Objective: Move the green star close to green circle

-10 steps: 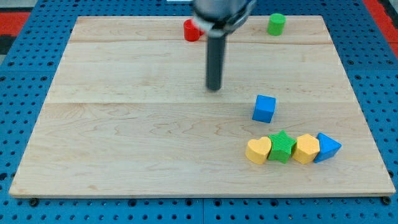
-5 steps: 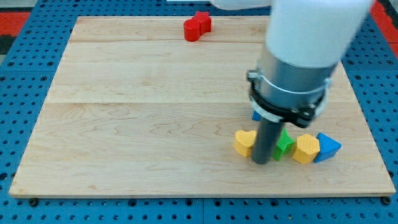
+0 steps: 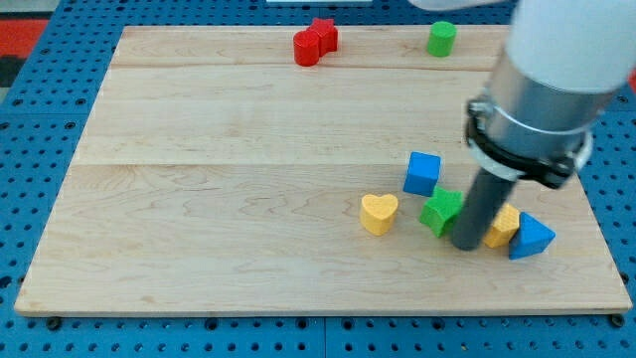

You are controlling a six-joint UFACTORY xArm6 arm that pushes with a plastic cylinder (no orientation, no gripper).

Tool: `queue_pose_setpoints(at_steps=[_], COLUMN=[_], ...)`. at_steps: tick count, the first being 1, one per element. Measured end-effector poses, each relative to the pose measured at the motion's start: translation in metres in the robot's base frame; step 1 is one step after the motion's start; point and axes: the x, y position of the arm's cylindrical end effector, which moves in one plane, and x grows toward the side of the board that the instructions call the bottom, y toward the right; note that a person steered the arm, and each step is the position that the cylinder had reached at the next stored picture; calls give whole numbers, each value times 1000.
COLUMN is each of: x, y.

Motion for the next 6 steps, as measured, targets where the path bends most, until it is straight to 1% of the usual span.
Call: queue_pose_setpoints(at_steps=[1,2,3,4,5,6], x=[7,-2,-34,-70,-109,-146], y=[-8,-8,-9,-29,-71,-100])
